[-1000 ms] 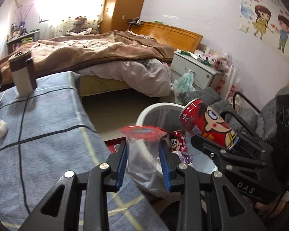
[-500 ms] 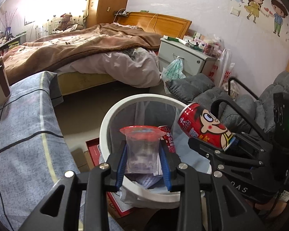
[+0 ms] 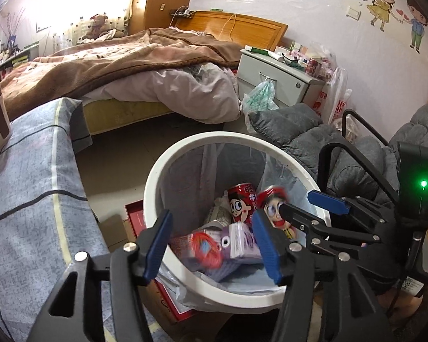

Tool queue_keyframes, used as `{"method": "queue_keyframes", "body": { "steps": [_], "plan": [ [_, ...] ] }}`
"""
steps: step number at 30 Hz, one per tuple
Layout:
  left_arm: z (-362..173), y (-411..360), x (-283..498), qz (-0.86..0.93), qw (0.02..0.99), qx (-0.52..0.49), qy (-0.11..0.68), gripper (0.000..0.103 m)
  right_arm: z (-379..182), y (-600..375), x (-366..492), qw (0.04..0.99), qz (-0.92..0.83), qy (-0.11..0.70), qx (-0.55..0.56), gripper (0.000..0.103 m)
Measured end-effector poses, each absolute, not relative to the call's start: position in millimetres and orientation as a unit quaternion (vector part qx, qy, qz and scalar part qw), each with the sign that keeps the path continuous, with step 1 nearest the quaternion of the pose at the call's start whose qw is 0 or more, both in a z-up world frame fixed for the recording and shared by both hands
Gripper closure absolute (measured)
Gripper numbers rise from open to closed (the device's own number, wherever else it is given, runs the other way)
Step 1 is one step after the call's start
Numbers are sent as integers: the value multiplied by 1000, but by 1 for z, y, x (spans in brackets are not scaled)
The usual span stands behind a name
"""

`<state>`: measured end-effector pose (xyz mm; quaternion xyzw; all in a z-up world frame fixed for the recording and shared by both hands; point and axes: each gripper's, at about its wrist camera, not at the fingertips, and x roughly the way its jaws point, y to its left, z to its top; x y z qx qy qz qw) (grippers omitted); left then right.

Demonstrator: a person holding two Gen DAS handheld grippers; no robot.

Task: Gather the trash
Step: 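Open both tools over the bin to drop the clear cup and red can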

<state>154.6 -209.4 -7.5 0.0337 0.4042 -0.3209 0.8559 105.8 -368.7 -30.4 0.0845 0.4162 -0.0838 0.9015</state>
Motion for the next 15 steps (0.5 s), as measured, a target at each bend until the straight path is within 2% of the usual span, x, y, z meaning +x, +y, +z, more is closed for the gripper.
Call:
{"method": "queue_keyframes", "body": {
  "steps": [15],
  "plan": [
    [15, -162, 144, -295, 879, 11, 375, 41, -13, -343, 100, 912, -75, 394, 85, 47]
  ]
}}
